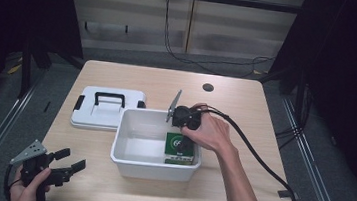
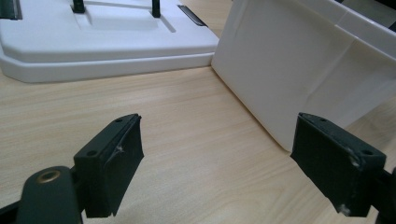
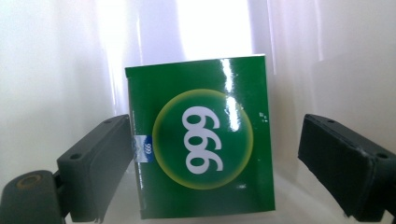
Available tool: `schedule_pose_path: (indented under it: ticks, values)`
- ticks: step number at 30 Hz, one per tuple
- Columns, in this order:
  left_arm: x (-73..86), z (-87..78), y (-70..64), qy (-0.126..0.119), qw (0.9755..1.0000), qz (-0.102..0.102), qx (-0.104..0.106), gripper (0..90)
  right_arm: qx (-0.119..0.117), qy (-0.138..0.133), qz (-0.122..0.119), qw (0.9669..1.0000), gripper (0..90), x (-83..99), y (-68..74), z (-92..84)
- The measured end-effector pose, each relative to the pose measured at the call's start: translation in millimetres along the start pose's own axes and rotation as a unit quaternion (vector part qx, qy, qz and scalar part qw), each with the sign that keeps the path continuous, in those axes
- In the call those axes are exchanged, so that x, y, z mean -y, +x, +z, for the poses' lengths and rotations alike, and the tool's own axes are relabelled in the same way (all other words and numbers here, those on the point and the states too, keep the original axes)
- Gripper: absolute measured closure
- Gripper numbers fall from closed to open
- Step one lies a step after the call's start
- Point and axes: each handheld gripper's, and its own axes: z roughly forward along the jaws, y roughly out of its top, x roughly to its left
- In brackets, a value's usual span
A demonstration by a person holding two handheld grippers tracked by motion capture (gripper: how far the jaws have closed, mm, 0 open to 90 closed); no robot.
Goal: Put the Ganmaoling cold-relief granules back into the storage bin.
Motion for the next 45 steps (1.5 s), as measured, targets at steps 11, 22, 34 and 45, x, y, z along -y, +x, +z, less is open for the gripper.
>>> schedule_pose_path:
  ticks: [11, 22, 34, 45]
  values:
    - [0.4, 0.3, 0.0, 0.001, 1.0000, -0.001, 0.000, 16.1, 0.020, -0.066, 0.024, 0.9973, 12.1, 13.3, 1.1, -17.8]
    - [0.5, 0.8, 0.4, 0.002, 1.0000, -0.001, 0.000, 16.1, 0.033, -0.153, 0.043, 0.9867, 14.2, 31.7, 5.3, -37.2]
    - [0.6, 0.9, 0.1, 0.002, 1.0000, -0.001, -0.001, 16.1, 0.049, -0.209, 0.053, 0.9753, 13.7, 54.2, 18.0, -56.2]
    - [0.8, 1.0, 0.3, 0.004, 1.0000, -0.001, -0.002, 16.1, 0.065, -0.238, 0.079, 0.9659, 13.7, 80.0, 29.0, -60.1]
